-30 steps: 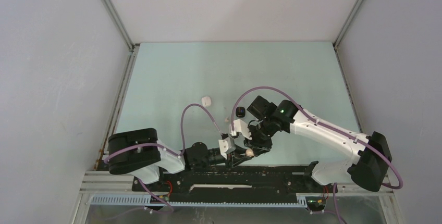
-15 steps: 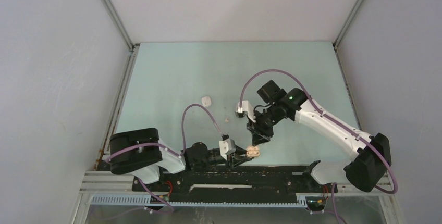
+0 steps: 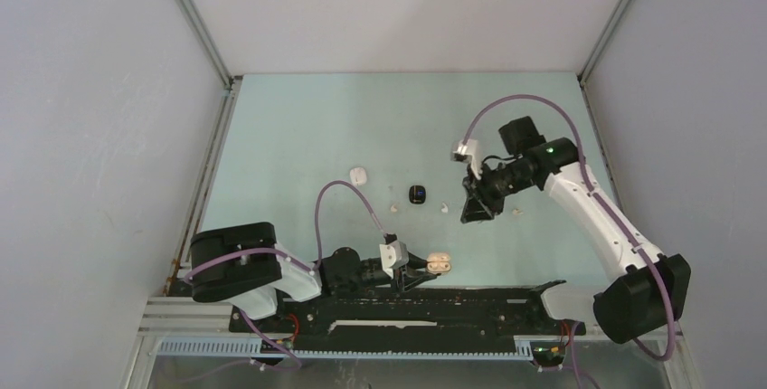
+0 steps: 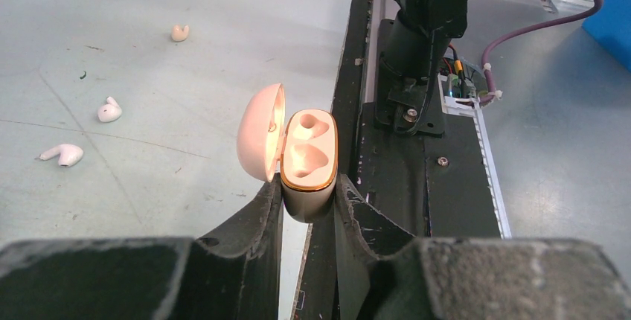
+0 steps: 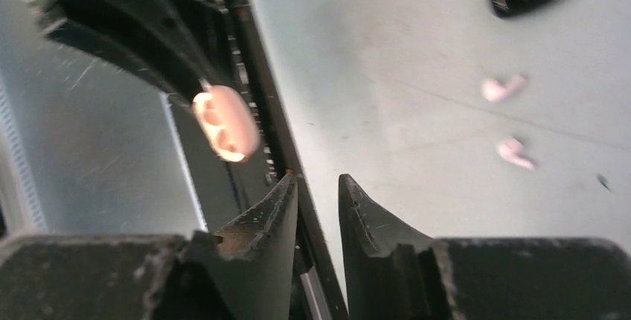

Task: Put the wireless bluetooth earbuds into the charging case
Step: Open the charging case, then pick up the earbud from the center of the board.

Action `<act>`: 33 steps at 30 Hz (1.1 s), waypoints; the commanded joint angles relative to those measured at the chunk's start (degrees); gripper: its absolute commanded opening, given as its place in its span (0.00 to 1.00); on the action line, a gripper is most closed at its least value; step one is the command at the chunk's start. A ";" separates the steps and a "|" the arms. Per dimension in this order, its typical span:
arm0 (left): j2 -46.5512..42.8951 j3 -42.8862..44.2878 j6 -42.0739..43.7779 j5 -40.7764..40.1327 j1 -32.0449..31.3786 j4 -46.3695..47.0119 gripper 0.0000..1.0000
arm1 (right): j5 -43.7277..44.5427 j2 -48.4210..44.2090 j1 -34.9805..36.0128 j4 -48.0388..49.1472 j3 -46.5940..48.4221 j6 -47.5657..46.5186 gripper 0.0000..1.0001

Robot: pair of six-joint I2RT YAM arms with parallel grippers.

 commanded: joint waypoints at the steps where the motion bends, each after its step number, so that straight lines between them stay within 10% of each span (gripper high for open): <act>1: -0.16 -0.32 0.68 -0.32 -0.44 3.43 0.00 | 6.23 -1.57 -8.38 2.30 -0.53 -0.01 0.28; 20: -5.89 -4.35 -1.59 -5.61 -0.42 3.31 0.00 | 49.52 14.37 -21.35 28.56 -10.56 3.97 0.20; 33: -6.02 -4.72 -1.85 -5.78 -0.44 3.30 0.00 | 48.78 23.88 -22.47 31.04 -10.67 2.99 0.23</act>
